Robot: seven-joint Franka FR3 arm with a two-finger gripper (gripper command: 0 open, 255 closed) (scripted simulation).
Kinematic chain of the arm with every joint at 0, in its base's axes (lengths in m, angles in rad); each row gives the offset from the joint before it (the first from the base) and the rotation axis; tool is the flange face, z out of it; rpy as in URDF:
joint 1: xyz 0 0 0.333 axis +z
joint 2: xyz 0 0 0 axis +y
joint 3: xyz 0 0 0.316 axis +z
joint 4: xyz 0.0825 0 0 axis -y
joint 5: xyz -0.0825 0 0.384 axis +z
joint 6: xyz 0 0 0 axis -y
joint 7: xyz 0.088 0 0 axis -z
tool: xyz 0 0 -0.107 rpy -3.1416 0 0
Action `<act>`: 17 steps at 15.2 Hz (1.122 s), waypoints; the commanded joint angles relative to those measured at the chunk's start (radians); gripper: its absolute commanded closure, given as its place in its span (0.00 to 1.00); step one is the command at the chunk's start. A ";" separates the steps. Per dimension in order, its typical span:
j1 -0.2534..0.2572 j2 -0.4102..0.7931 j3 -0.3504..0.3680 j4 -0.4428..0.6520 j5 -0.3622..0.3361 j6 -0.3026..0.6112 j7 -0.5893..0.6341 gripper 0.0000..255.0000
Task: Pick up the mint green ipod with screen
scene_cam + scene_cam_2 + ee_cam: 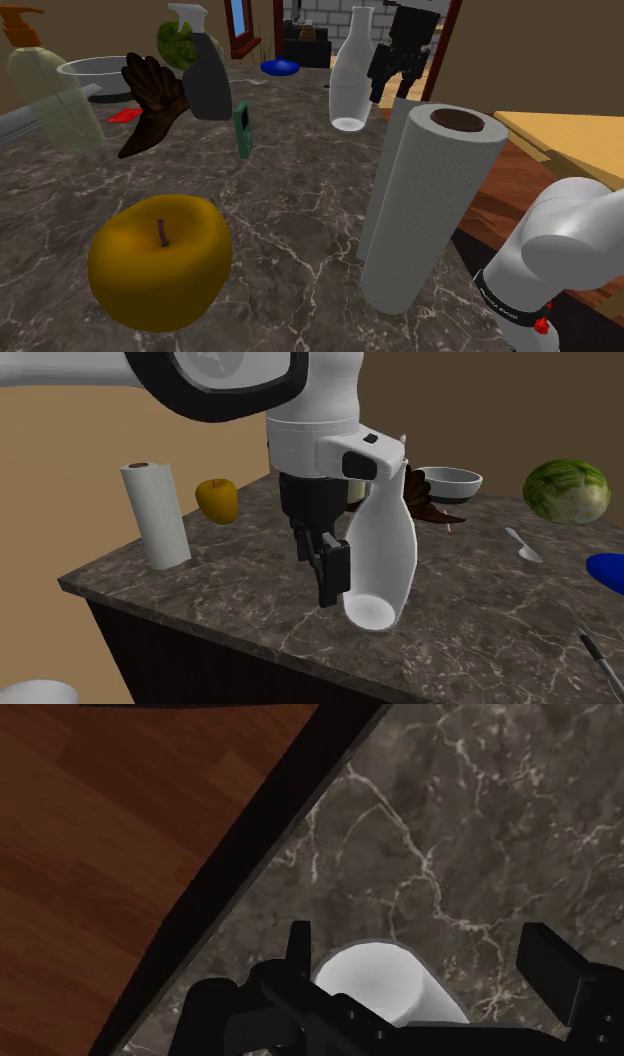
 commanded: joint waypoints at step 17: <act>0.145 0.526 0.235 0.493 -0.071 0.089 0.001 0.00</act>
